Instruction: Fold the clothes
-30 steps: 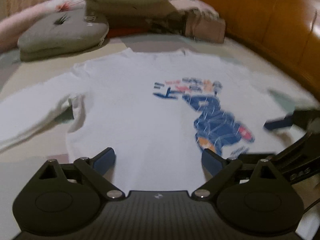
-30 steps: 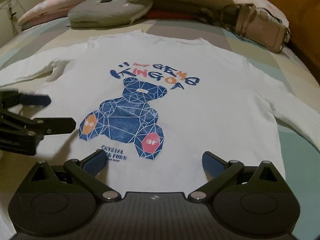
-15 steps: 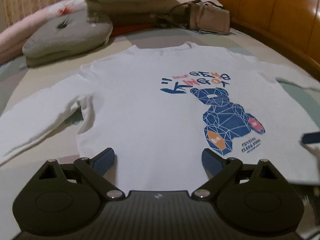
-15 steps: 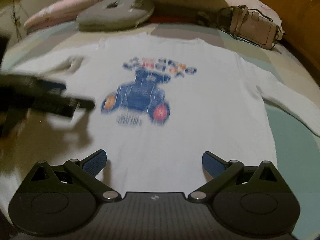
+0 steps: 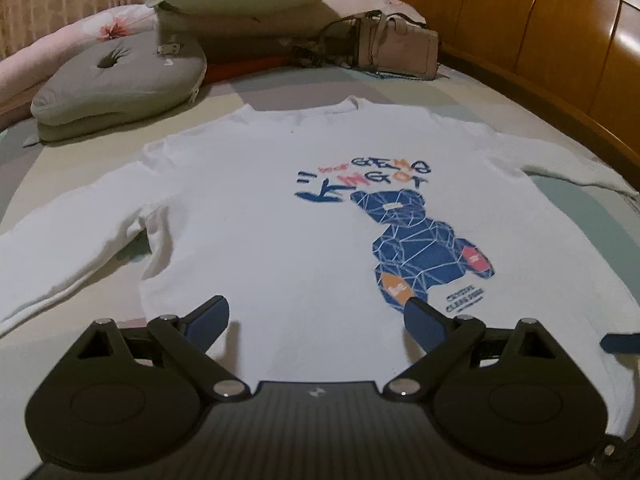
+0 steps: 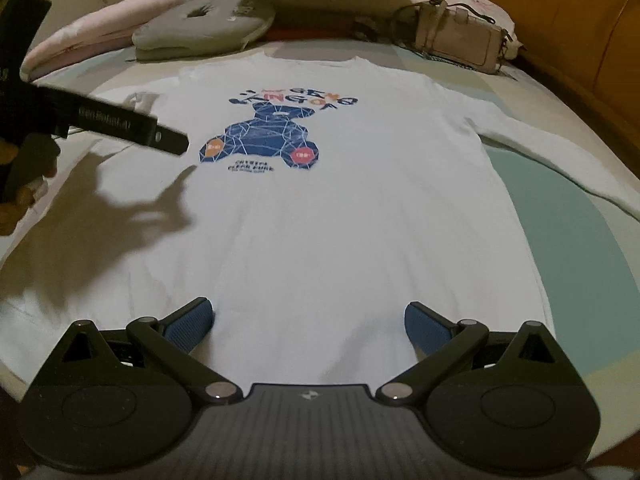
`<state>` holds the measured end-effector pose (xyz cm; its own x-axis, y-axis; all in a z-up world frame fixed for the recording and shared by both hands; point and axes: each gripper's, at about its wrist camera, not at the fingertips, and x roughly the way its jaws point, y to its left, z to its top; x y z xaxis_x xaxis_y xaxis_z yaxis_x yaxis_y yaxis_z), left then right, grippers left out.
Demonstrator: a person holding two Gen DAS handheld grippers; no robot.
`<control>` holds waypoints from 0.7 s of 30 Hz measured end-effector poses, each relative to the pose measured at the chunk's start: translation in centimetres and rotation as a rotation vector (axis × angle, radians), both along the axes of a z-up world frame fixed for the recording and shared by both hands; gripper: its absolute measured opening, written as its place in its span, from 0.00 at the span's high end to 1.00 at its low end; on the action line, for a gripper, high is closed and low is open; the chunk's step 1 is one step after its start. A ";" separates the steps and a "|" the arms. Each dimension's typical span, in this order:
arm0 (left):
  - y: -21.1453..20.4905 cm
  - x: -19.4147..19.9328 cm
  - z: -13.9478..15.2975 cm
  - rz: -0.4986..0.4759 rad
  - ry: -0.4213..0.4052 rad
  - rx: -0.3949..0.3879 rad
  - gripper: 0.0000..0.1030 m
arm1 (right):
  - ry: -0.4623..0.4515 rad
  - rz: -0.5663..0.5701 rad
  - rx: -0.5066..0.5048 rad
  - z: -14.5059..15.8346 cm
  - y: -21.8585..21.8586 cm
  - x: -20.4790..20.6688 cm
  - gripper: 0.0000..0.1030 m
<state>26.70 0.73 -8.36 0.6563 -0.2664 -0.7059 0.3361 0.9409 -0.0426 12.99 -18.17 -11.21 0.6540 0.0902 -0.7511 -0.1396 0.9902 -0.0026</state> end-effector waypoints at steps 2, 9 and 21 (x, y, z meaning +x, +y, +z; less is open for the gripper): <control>-0.2 -0.2 0.0 -0.008 -0.011 0.011 0.08 | -0.007 0.000 0.005 -0.1 -0.1 -0.3 0.00; -0.1 0.5 -0.2 0.004 -0.030 -0.028 0.08 | -0.061 -0.007 0.013 -0.5 -0.1 -0.9 0.00; -1.9 0.7 -2.2 -0.029 -0.045 0.021 0.08 | -0.120 -0.115 0.037 0.6 -5.0 -1.2 0.00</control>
<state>27.38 -1.15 -10.58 0.6802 -0.2710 -0.6811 0.3640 0.9314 -0.0071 11.75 -23.21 -10.60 0.7461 0.0358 -0.6649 -0.0266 0.9994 0.0239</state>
